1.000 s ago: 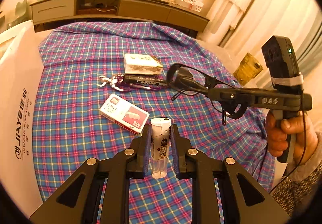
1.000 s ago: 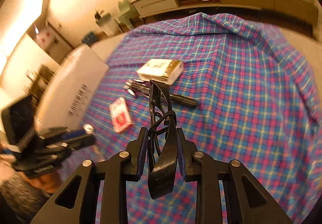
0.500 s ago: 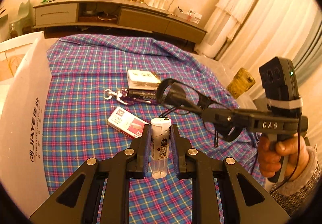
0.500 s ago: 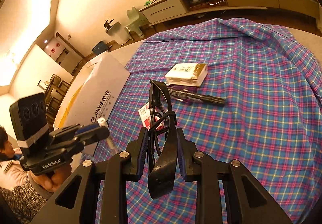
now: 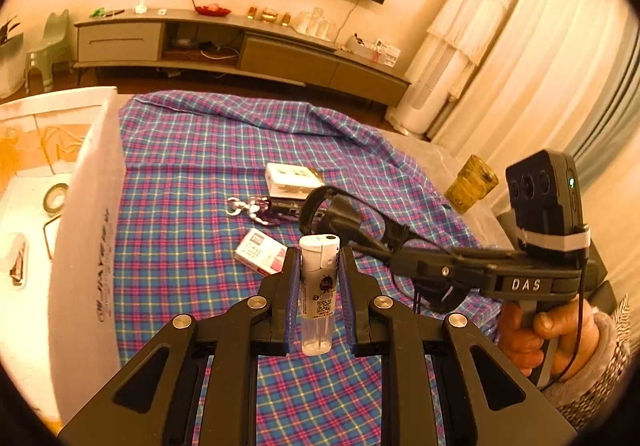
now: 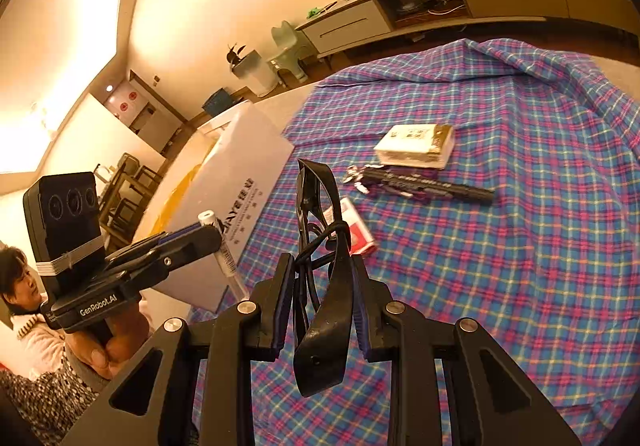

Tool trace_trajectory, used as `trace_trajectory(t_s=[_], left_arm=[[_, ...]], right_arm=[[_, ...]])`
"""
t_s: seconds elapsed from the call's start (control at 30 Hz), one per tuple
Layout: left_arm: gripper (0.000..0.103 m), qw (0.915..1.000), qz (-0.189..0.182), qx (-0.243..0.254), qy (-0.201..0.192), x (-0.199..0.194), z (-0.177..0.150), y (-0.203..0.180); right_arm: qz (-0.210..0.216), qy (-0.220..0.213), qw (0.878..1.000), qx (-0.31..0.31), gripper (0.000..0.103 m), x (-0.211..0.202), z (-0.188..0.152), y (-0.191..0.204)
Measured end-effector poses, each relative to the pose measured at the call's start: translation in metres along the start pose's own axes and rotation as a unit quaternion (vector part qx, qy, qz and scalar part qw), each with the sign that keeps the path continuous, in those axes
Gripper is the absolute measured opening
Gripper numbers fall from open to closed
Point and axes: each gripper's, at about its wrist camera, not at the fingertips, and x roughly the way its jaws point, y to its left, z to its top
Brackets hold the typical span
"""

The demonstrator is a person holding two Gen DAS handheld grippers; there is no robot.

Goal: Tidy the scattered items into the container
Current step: 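Carry the clear bottle and black glasses with both tools over the white box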

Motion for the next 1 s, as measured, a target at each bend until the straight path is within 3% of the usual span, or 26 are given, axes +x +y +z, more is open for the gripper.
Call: trace_trajectory(t_s=[0.6, 1.0], left_arm=[[0.019, 0.9979, -0.010, -0.023, -0.060, -0.067, 0.003, 0.027], [0.019, 0.9939, -0.010, -0.049, -0.098, -0.102, 0.009, 0.058]], right_arm=[[0.038, -0.032, 0.999, 0.023, 0.028, 0.006, -0.062, 0.057], [0.074, -0.069, 0.995, 0.020, 0.028, -0.003, -0.054, 0.111]])
